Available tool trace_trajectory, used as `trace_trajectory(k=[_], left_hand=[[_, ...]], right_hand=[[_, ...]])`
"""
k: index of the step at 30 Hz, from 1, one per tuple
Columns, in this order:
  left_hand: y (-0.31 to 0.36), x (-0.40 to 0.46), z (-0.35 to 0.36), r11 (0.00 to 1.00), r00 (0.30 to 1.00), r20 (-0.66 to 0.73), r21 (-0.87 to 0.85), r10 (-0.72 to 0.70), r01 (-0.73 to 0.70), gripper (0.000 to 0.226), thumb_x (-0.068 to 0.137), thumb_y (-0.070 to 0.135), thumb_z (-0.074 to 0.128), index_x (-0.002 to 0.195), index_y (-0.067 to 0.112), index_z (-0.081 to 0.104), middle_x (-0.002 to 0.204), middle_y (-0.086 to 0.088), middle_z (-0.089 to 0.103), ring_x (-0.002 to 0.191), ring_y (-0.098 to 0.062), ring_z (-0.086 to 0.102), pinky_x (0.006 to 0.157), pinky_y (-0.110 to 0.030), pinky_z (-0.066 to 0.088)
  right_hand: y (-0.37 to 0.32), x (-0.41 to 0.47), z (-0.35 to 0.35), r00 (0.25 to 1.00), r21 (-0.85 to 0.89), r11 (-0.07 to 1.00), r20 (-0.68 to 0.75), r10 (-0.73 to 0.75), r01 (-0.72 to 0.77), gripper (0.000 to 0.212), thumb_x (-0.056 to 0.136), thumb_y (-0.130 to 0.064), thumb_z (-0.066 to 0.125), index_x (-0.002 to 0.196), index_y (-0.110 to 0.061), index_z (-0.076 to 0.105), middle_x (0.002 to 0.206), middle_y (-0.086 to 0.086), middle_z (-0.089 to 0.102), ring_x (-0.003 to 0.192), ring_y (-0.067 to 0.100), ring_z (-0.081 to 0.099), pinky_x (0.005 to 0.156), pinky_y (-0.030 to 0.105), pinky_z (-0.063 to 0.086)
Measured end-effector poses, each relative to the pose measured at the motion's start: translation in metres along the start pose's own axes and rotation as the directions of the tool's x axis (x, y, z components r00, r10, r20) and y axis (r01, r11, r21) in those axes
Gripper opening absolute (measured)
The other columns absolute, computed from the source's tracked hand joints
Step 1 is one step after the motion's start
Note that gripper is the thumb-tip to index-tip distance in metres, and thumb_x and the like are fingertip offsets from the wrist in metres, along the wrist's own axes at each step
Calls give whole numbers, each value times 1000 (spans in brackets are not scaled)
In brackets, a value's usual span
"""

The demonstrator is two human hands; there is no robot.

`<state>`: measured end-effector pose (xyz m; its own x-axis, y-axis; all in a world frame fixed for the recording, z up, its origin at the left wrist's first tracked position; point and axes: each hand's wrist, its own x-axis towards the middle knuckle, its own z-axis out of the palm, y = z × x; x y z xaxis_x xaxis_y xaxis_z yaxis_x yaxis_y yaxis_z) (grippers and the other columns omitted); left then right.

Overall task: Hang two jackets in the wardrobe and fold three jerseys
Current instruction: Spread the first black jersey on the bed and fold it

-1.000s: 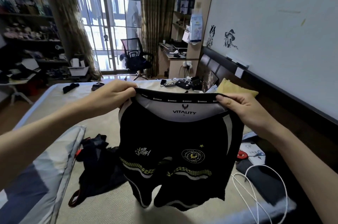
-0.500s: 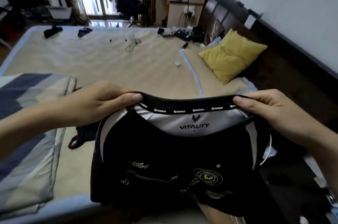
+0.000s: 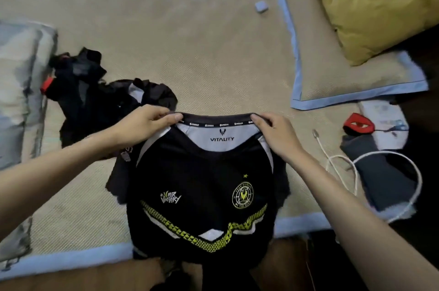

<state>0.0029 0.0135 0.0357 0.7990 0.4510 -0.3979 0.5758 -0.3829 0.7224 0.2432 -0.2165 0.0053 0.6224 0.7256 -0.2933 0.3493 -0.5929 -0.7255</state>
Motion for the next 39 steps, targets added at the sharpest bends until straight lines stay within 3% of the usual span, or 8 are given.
trace_trajectory(k=[5, 12, 15, 18, 30, 33, 36, 39], left_hand=[[-80, 179, 17, 983, 980, -126, 85, -153, 164, 63, 90, 66, 55, 76, 4, 59, 66, -5, 54, 68, -21, 53, 63, -37, 38], [-173, 250, 72, 947, 942, -96, -69, -321, 315, 51, 91, 52, 65, 93, 1, 69, 85, -1, 66, 78, -12, 59, 74, -29, 46], [-179, 252, 75, 939, 948, -74, -182, -310, 293, 33, 89, 47, 70, 88, 14, 71, 80, 8, 67, 69, 0, 59, 68, -14, 47], [-179, 261, 76, 959, 957, -65, -49, -282, 279, 34, 93, 42, 68, 79, 11, 64, 69, 5, 55, 68, -11, 52, 66, -29, 41], [-187, 333, 40, 916, 791, -498, -14, -355, 401, 25, 91, 44, 63, 95, 20, 67, 100, -5, 68, 100, -26, 64, 86, -36, 50], [-193, 338, 37, 905, 781, -507, 0, -366, 424, 28, 89, 49, 64, 96, 22, 65, 101, -1, 67, 104, -26, 64, 87, -36, 47], [-181, 333, 44, 894, 799, -493, 87, -345, 440, 32, 94, 45, 60, 112, 19, 57, 115, -4, 66, 112, -28, 60, 89, -42, 43], [-155, 316, 58, 835, 831, -554, 434, -48, 338, 32, 98, 22, 51, 127, 9, 49, 127, -16, 56, 114, -39, 54, 94, -52, 41]], right_hand=[[56, 179, 62, 998, -37, 999, -55, 38, -40, 38, 103, -38, 52, 80, -10, 63, 70, -1, 65, 76, 23, 62, 64, 39, 36], [139, 253, 116, 972, -4, 985, 161, 170, -172, 49, 91, -63, 61, 103, -18, 73, 97, -8, 71, 92, 11, 64, 80, 30, 44], [158, 252, 100, 958, 181, 964, 248, 147, -194, 27, 91, -45, 72, 96, -19, 78, 85, -12, 76, 80, 1, 70, 75, 18, 51], [162, 258, 89, 939, 244, 943, 313, 144, -226, 10, 94, -25, 72, 93, -16, 78, 78, -12, 77, 72, -1, 71, 65, 11, 50], [131, 369, 118, 999, -22, 1000, -47, 12, -13, 29, 94, -46, 64, 85, -19, 69, 78, -10, 67, 79, 10, 64, 77, 34, 50], [127, 369, 108, 996, -17, 996, 14, 88, -87, 62, 79, -66, 72, 92, -5, 72, 91, 11, 76, 76, 12, 65, 78, 35, 54], [135, 341, 66, 874, -83, 939, 347, 340, -332, 71, 64, -72, 81, 96, -8, 76, 84, 6, 80, 73, 16, 75, 76, 33, 60], [174, 301, 17, 523, -319, 818, 646, 557, -478, 68, 62, -50, 92, 113, -10, 74, 108, 13, 78, 101, 31, 75, 100, 48, 55]])
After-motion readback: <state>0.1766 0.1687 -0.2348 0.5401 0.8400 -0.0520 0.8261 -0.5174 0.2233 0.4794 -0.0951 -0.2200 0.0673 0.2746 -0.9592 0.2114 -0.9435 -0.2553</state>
